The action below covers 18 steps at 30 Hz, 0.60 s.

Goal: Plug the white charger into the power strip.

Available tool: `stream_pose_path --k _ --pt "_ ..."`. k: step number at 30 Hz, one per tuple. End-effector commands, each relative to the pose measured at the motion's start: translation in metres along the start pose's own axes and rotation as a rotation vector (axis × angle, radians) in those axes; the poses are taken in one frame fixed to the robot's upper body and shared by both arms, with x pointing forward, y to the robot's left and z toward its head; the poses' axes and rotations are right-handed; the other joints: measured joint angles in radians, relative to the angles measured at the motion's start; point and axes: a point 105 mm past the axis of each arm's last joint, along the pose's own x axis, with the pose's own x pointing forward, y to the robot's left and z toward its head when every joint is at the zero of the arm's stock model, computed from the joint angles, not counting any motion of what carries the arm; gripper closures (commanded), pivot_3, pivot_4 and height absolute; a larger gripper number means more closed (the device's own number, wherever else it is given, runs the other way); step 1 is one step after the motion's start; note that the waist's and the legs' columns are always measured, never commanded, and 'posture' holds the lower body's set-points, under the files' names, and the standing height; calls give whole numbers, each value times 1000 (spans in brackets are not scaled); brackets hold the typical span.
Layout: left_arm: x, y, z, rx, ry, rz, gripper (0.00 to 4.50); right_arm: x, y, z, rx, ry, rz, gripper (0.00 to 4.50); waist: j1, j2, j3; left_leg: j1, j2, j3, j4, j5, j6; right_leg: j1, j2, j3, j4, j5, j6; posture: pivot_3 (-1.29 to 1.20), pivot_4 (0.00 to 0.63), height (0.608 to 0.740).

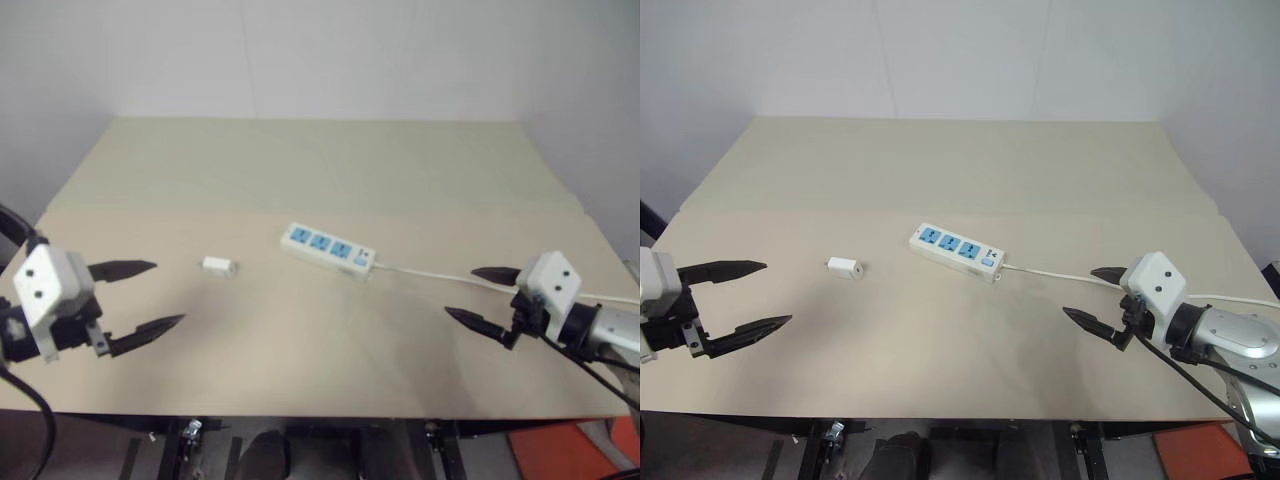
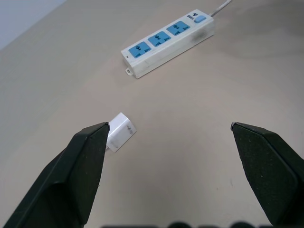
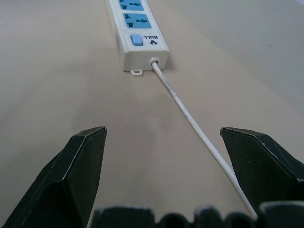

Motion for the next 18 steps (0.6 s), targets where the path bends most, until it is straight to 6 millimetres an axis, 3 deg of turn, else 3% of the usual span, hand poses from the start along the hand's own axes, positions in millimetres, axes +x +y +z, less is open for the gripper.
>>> stream_pose_path --k 1,9,13,18 --pt "8 -1 11 21 -65 -13 24 17 1 13 -16 -99 3 0 -3 0 0 1 0 0 0 0 0 0 0 0 0 0 0 0 150 740" --pt "21 -5 15 11 -102 -41 24 81 -3 18 62 -247 45 0 -10 0 0 2 0 1 -1 0 0 -1 1 3 2 0 0 0 150 740" --pt "24 -5 17 16 -116 -42 24 127 -5 23 83 -281 70 0 -13 1 1 2 0 2 -1 0 0 -2 1 3 3 0 -1 0 150 740" --pt "26 -7 19 16 -126 -32 24 160 2 30 115 -324 110 0 -17 1 1 -5 0 2 -1 1 -1 -12 1 5 5 1 -1 0 150 740"
